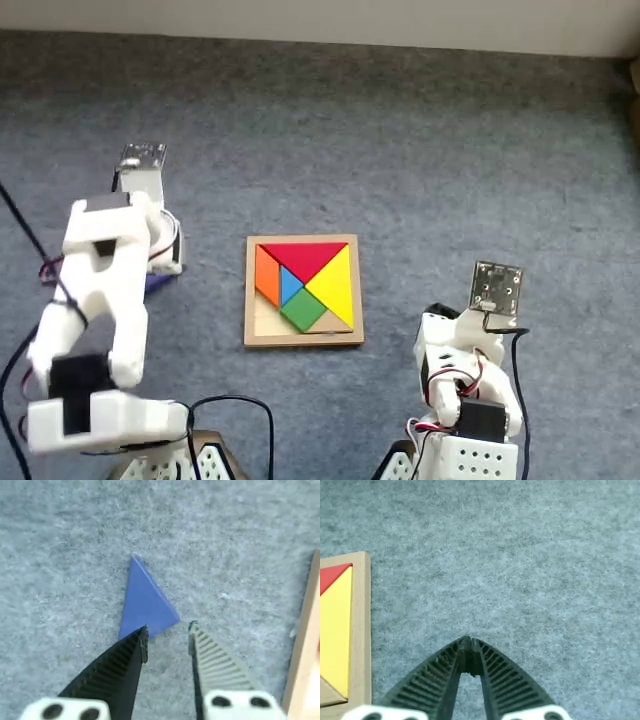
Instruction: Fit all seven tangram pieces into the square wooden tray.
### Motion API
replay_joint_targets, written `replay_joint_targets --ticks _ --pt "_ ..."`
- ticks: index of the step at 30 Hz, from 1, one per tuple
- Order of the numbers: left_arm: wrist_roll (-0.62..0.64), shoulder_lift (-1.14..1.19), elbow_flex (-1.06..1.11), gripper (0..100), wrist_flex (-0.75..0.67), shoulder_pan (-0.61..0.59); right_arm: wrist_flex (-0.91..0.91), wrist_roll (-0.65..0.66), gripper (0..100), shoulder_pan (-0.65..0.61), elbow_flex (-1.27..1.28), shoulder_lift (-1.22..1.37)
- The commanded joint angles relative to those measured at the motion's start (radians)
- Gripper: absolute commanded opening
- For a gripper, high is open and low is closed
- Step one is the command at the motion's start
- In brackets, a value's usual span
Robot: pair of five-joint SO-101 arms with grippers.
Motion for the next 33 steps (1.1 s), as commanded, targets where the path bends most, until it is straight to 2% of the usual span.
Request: replay_joint_targets --ticks 1,5,10,17,20,23,29,33 --pt "0.029 -0.111 0.061 26 -0.071 -0.045 -0.013 -0.003 0.5 0.013 0.11 0.004" --pt "0.017 -0.05 0.047 26 -0.092 -0.05 -0.013 -0.003 0.5 0.013 0.11 0.004" --pt "0.018 0.119 -0.085 26 -0.083 -0.053 -0.013 -0.003 0.5 0.013 0.11 0.004" --pt "0.025 0.334 -0.338 26 0.091 -0.053 -0.013 -0.003 0.5 0.013 0.11 0.004" --pt "0.086 0.409 -0.429 25 0.147 -0.054 -0.013 -0.003 0.5 0.013 0.11 0.004" --pt "0.092 0.472 -0.512 25 0.213 -0.065 -0.013 -0.003 0.5 0.013 0.11 0.004" --pt "0.092 0.547 -0.596 25 0.299 -0.085 -0.013 -0.003 0.5 0.013 0.11 0.004" --pt "0.092 0.547 -0.591 25 0.302 -0.091 -0.013 -0.003 0.5 0.013 0.11 0.005"
